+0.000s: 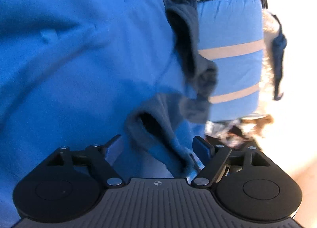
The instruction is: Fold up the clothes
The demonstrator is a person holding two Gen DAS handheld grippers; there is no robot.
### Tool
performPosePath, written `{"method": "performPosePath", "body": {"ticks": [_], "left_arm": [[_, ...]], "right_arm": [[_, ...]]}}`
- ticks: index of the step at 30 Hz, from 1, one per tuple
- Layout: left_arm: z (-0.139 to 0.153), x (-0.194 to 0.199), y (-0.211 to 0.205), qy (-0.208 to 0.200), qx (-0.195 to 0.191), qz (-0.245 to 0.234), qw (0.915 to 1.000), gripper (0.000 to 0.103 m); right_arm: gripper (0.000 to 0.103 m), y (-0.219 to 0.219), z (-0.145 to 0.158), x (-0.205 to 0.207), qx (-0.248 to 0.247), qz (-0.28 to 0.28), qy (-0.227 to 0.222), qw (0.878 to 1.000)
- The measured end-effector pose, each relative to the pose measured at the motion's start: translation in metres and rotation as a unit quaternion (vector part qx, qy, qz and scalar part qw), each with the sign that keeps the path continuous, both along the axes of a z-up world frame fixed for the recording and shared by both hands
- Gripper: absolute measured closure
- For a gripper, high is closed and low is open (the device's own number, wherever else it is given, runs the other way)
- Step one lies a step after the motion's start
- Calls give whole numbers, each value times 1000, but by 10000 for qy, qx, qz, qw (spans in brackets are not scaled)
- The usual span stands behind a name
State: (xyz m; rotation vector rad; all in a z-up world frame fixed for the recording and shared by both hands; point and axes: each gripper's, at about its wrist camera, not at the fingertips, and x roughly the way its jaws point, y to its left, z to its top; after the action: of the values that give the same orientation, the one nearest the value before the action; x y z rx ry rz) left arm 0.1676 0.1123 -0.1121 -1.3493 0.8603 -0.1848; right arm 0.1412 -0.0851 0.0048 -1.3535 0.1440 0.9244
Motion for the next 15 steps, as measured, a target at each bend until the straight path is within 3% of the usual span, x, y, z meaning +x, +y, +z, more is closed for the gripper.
{"method": "performPosePath", "body": {"ticks": [9, 12, 14, 15], "left_arm": [[-14, 4, -6, -130, -878, 303, 9956, 25], [-16, 3, -9, -194, -1193, 366, 9920, 34], [-14, 1, -9, -191, -1192, 394, 9919, 51], [-13, 1, -8, -171, -1178, 400, 9921, 54]], "right_arm": [[82, -4, 12, -6, 386, -233, 74, 9990], [82, -4, 12, -9, 483, -297, 63, 9984], [82, -4, 11, -6, 507, -289, 68, 9983], [82, -5, 9, -12, 490, -269, 55, 9984]]}}
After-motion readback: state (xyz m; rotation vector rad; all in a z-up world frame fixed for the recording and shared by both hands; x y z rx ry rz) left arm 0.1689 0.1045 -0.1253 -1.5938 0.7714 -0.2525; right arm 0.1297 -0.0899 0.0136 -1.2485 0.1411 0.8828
